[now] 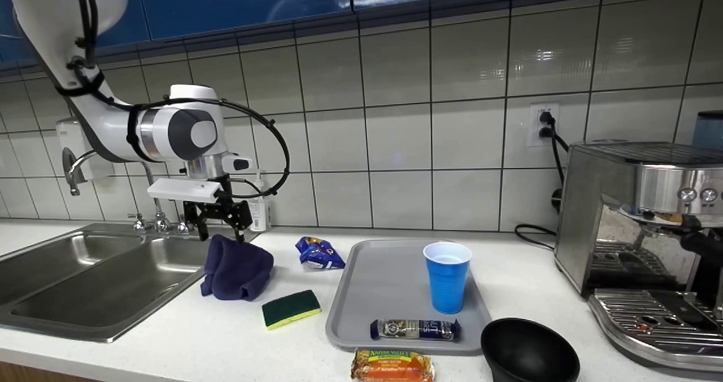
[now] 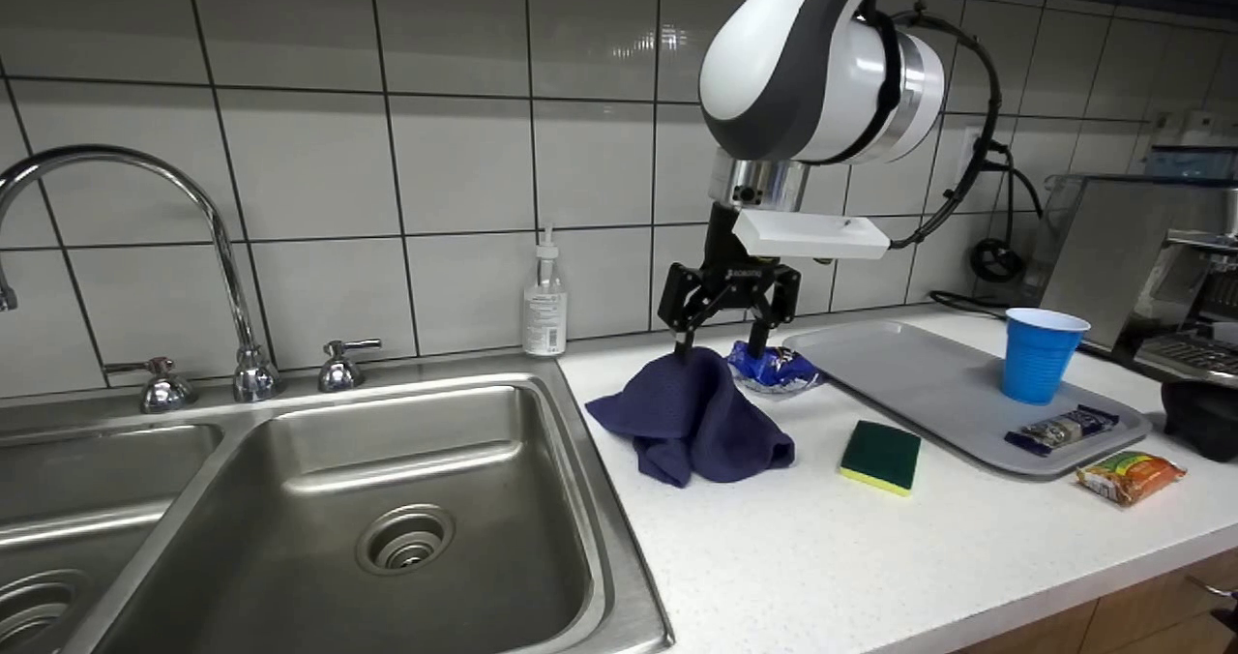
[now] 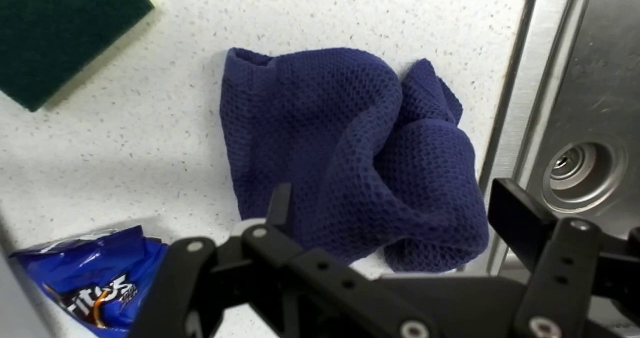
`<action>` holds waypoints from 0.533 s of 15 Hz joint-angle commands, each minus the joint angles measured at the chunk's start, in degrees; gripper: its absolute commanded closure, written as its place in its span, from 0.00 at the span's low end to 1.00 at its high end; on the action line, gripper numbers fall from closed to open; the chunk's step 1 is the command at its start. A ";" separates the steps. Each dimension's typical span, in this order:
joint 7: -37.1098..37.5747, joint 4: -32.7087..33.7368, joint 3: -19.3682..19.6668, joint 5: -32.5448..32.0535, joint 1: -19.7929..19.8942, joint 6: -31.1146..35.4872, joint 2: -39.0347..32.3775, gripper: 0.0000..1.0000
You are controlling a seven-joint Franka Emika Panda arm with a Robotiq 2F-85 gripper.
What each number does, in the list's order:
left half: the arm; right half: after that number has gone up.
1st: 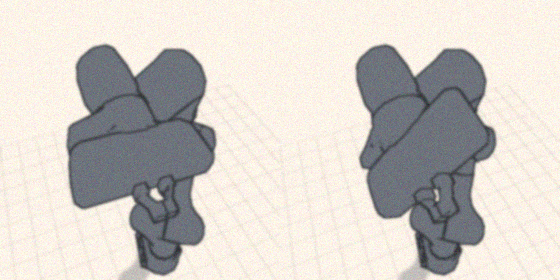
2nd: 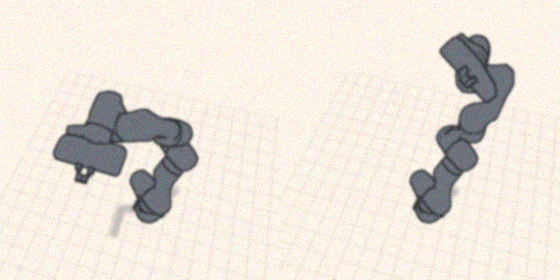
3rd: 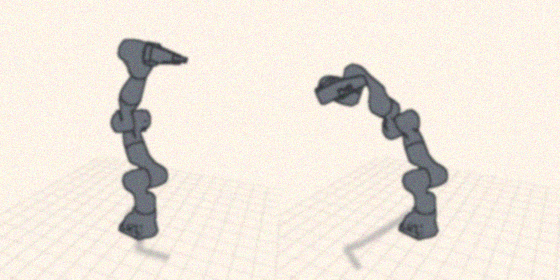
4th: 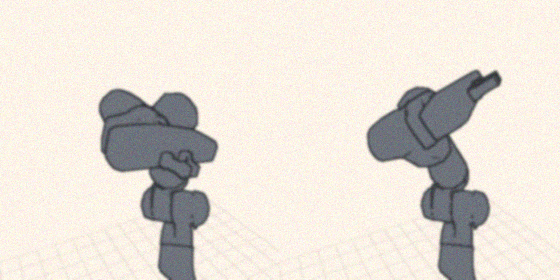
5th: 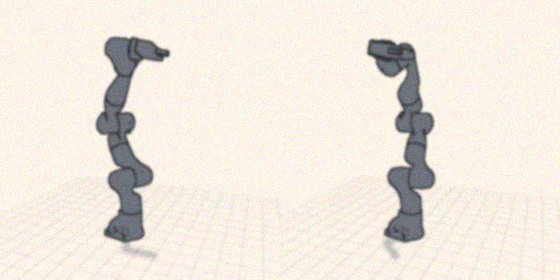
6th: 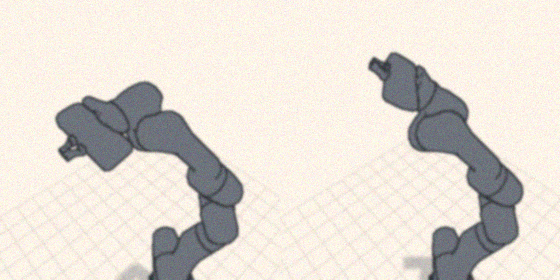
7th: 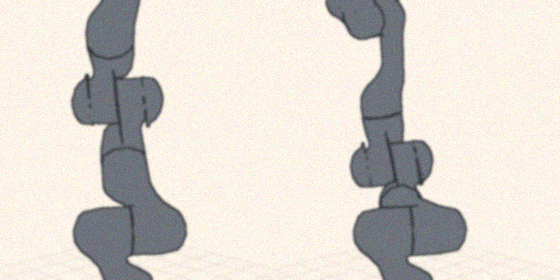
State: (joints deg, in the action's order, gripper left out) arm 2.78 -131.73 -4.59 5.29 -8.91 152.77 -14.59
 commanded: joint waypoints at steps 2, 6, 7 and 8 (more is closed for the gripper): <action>0.28 0.08 -0.77 -0.42 0.80 -0.17 0.03 0.00; 0.26 0.11 -0.77 -0.42 0.80 -0.20 0.03 0.00; 0.13 0.26 -0.99 -0.12 0.79 -0.16 -0.09 0.00; 0.19 0.35 -1.22 0.12 0.68 0.09 -0.26 0.00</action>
State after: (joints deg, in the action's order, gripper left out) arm 2.74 -131.69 -4.60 5.29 -8.91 152.79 -14.74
